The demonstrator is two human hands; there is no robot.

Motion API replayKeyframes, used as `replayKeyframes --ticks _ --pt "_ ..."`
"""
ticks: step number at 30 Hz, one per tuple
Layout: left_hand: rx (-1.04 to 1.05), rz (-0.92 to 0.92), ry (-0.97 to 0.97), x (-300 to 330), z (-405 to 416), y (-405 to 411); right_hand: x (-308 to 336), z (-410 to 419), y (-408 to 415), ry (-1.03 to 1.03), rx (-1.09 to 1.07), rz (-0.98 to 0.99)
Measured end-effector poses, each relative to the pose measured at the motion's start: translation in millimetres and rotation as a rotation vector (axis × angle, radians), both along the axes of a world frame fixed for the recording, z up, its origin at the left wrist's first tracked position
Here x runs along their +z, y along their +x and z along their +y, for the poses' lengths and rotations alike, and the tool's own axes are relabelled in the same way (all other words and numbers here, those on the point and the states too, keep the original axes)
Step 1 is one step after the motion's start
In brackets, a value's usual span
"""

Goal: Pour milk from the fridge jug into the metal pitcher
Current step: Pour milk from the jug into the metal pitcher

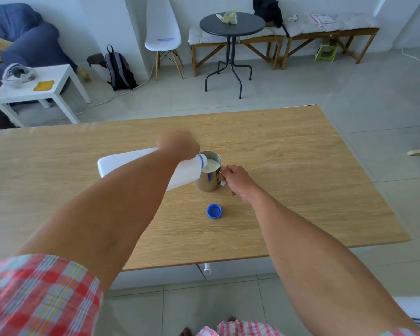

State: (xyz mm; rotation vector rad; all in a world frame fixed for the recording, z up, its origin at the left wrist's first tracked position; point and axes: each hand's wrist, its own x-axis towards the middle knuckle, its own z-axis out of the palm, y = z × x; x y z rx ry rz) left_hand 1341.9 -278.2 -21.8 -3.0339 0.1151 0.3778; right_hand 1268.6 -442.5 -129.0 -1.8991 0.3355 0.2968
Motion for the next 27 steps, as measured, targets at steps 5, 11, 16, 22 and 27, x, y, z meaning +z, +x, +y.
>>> replayKeyframes --ticks 5,11,16,22,27 --pt "-0.005 0.001 0.006 0.1 0.3 0.4 0.2 -0.1 0.0 -0.009 0.011 -0.008" --pt "-0.001 0.001 0.011 -0.3 -1.1 1.1 -1.3 -1.0 0.2 -0.003 0.010 -0.007" --pt "0.000 0.006 0.011 -0.3 -1.3 1.2 -1.6 -0.9 0.8 0.000 0.009 -0.008" --pt "0.004 0.012 0.017 0.6 -1.7 0.8 -1.3 -0.5 1.0 -0.005 0.006 -0.013" --pt "-0.003 0.012 0.025 1.4 -2.2 1.0 -0.5 0.0 -0.4 -0.001 -0.001 -0.021"
